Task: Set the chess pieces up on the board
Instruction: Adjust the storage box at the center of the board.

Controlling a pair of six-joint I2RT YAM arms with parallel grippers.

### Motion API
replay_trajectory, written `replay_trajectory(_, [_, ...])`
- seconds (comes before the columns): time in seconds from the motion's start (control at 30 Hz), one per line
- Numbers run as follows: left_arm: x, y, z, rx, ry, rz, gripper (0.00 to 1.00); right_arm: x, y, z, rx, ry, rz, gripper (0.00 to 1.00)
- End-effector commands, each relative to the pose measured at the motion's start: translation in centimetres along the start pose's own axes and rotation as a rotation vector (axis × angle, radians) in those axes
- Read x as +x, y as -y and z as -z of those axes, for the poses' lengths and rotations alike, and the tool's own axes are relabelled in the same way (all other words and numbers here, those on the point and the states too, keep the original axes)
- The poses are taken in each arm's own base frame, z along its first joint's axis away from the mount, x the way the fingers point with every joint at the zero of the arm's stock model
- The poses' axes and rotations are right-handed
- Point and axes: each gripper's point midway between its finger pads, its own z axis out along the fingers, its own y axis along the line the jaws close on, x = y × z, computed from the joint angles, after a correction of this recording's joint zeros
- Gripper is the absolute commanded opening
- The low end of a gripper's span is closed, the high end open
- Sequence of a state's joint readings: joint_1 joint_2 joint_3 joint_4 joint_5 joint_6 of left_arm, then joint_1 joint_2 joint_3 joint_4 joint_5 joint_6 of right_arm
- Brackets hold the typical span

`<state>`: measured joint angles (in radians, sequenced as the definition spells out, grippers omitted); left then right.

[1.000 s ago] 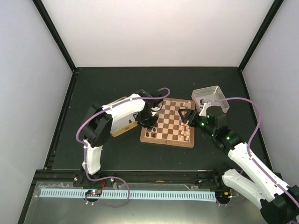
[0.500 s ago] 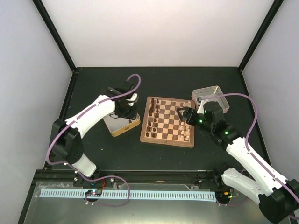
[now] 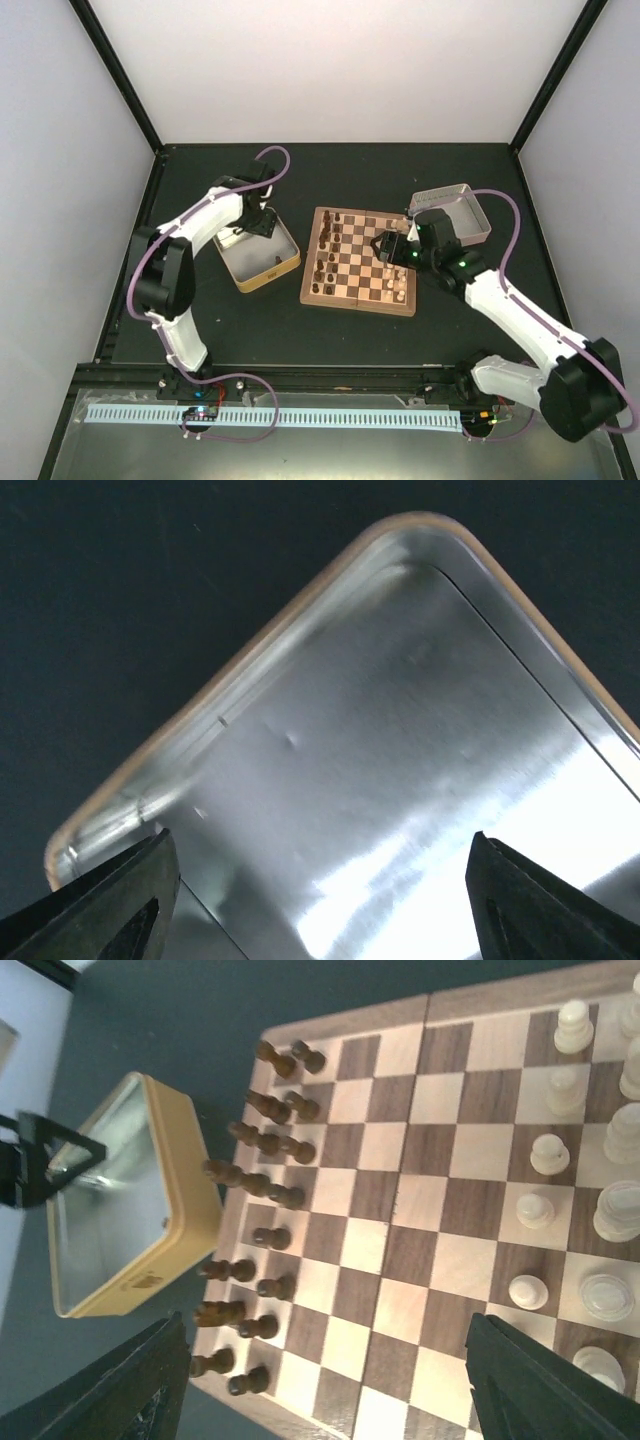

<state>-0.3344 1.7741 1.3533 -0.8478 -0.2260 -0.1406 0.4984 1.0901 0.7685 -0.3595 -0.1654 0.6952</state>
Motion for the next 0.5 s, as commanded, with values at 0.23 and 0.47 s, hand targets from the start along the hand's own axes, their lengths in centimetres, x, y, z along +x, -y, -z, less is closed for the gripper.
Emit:
replay_trajectory(0.23, [-6.3, -4.0, -2.5, -0.145, 0.023, -0.120, 0.73, -0.8, 0.6, -3.7, 0.052, -0.041, 0.031, 0.72])
replay_trajectory(0.47, [-5.1, -2.5, -4.8, -0.011, -0.076, -0.167, 0.52, -3.1, 1.4, -4.4, 0.165, -0.015, 0.060, 0.66])
